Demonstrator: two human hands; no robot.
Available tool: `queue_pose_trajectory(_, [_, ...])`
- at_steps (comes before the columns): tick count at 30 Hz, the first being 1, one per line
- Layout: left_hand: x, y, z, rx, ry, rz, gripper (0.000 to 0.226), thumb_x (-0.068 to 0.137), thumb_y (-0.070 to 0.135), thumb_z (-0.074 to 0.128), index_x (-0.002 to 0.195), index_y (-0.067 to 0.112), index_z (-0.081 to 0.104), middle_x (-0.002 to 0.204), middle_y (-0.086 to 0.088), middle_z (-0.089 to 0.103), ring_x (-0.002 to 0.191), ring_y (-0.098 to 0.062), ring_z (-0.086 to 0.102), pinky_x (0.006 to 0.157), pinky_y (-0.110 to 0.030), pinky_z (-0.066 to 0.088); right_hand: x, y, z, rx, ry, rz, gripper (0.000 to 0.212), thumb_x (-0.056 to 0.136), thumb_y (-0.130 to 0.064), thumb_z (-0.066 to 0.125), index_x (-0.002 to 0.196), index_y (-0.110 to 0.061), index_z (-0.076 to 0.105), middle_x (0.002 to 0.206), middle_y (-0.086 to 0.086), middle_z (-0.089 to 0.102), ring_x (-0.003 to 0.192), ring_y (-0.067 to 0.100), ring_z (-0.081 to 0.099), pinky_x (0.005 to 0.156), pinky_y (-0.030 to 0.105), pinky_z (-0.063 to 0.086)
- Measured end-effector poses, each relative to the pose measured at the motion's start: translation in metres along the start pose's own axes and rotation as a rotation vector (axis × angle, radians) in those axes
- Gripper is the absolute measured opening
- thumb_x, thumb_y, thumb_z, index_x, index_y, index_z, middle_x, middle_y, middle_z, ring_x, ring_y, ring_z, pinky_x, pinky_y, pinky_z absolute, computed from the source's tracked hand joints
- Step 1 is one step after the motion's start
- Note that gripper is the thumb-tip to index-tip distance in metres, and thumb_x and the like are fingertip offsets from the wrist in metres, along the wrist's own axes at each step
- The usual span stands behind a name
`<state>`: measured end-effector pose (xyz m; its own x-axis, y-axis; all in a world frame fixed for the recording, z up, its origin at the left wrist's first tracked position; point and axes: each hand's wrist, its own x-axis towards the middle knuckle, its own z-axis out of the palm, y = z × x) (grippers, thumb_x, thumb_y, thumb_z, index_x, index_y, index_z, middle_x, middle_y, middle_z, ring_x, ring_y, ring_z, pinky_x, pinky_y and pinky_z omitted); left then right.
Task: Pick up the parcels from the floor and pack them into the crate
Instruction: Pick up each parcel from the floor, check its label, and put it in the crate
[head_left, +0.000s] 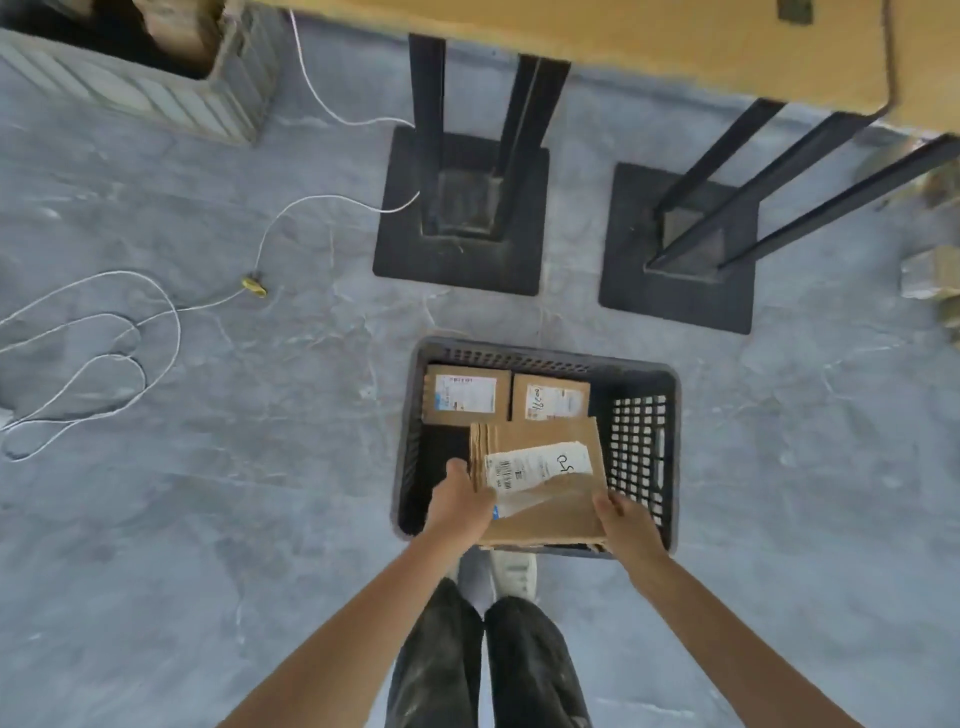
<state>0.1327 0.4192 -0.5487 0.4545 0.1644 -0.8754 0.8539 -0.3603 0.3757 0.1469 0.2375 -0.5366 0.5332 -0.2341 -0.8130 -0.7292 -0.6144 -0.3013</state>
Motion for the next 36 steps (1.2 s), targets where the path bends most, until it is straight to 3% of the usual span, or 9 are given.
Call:
queue_pose_trajectory(4, [0.100, -0.039, 0.048, -0.016, 0.030, -0.053, 0.037, 0.094, 0.009, 0.041, 0.130, 0.008, 0.032, 0.128, -0.014, 0.052, 0.086, -0.018, 0.057, 0.044, -0.017, 0.042, 0.091, 0.040, 0.065, -0.033, -0.013, 0.073, 0.032, 0.098, -0.021, 0.041, 0.102, 0.001, 0.062, 0.086, 0.013, 0.060, 0.087, 0.032, 0.057, 0.079, 0.038, 0.049])
queue_pose_trajectory(8, [0.187, -0.074, 0.074, 0.056, 0.062, -0.114, 0.046, 0.092, 0.011, 0.045, 0.136, 0.004, 0.033, 0.138, -0.016, 0.040, 0.121, -0.031, 0.046, 0.097, -0.041, 0.046, 0.169, 0.057, 0.118, -0.126, -0.020, 0.049, 0.032, 0.098, -0.018, 0.041, 0.111, 0.001, 0.063, 0.107, 0.020, 0.065, 0.093, 0.029, 0.058, 0.077, 0.034, 0.044])
queue_pose_trajectory(14, [0.291, -0.139, 0.105, 0.205, 0.006, -0.233, 0.061, 0.094, 0.023, 0.049, 0.145, 0.003, 0.022, 0.142, -0.015, 0.032, 0.119, -0.029, 0.041, 0.102, -0.034, 0.041, 0.248, 0.073, 0.187, -0.248, -0.104, 0.013, 0.028, 0.095, -0.016, 0.048, 0.116, -0.005, 0.063, 0.117, 0.016, 0.065, 0.110, 0.030, 0.059, 0.089, 0.032, 0.045])
queue_pose_trajectory(19, [0.289, -0.162, 0.109, 0.198, 0.080, -0.086, 0.083, 0.089, -0.008, 0.040, 0.149, 0.015, -0.013, 0.155, -0.004, -0.023, 0.144, -0.025, -0.012, 0.116, -0.038, 0.013, 0.278, 0.076, 0.239, -0.391, -0.186, 0.035, 0.033, 0.097, -0.009, 0.043, 0.128, -0.001, 0.050, 0.128, 0.017, 0.058, 0.117, 0.030, 0.056, 0.091, 0.031, 0.045])
queue_pose_trajectory(23, [0.262, -0.174, 0.112, 0.651, 0.124, 0.270, 0.084, 0.085, -0.016, 0.032, 0.148, 0.014, -0.015, 0.147, -0.004, -0.041, 0.138, -0.025, -0.027, 0.116, -0.037, 0.025, 0.284, 0.077, 0.245, -0.440, -0.255, 0.002, 0.054, 0.094, -0.003, 0.047, 0.142, 0.004, 0.025, 0.136, 0.020, 0.048, 0.124, 0.031, 0.049, 0.089, 0.027, 0.042])
queue_pose_trajectory(26, [0.269, -0.180, 0.110, 0.967, 0.001, 0.301, 0.089, 0.084, -0.013, 0.036, 0.148, 0.019, -0.017, 0.145, -0.003, -0.042, 0.139, -0.029, -0.026, 0.118, -0.047, 0.011, 0.287, 0.076, 0.235, -0.426, -0.326, 0.024, 0.055, 0.095, -0.011, 0.048, 0.143, 0.000, 0.024, 0.138, 0.018, 0.047, 0.122, 0.031, 0.050, 0.085, 0.026, 0.042])
queue_pose_trajectory(30, [0.259, -0.168, 0.096, 1.017, 0.002, 0.238, 0.081, 0.087, -0.005, 0.045, 0.150, 0.016, -0.001, 0.153, -0.006, -0.028, 0.144, -0.030, -0.011, 0.110, -0.038, 0.037, 0.272, 0.064, 0.221, -0.356, -0.288, 0.062, 0.066, 0.099, -0.021, 0.044, 0.151, -0.006, 0.006, 0.149, 0.017, 0.033, 0.128, 0.029, 0.046, 0.087, 0.026, 0.042])
queue_pose_trajectory(33, [0.234, -0.141, 0.077, 0.900, -0.017, 0.111, 0.061, 0.090, 0.004, 0.047, 0.145, 0.013, 0.023, 0.156, -0.014, 0.011, 0.142, -0.030, 0.023, 0.105, -0.037, 0.042, 0.238, 0.040, 0.185, -0.298, -0.194, -0.074, 0.058, 0.098, -0.024, 0.044, 0.147, -0.005, 0.020, 0.149, 0.017, 0.032, 0.134, 0.030, 0.038, 0.105, 0.037, 0.035])
queue_pose_trajectory(36, [0.197, -0.091, 0.045, 0.849, -0.065, 0.149, 0.034, 0.093, 0.011, 0.045, 0.128, 0.012, 0.048, 0.118, -0.007, 0.055, 0.096, -0.017, 0.059, 0.081, -0.029, 0.054, 0.188, 0.003, 0.126, -0.210, -0.203, -0.242, 0.046, 0.099, -0.027, 0.042, 0.142, -0.013, 0.036, 0.146, 0.008, 0.039, 0.132, 0.021, 0.040, 0.106, 0.033, 0.035])
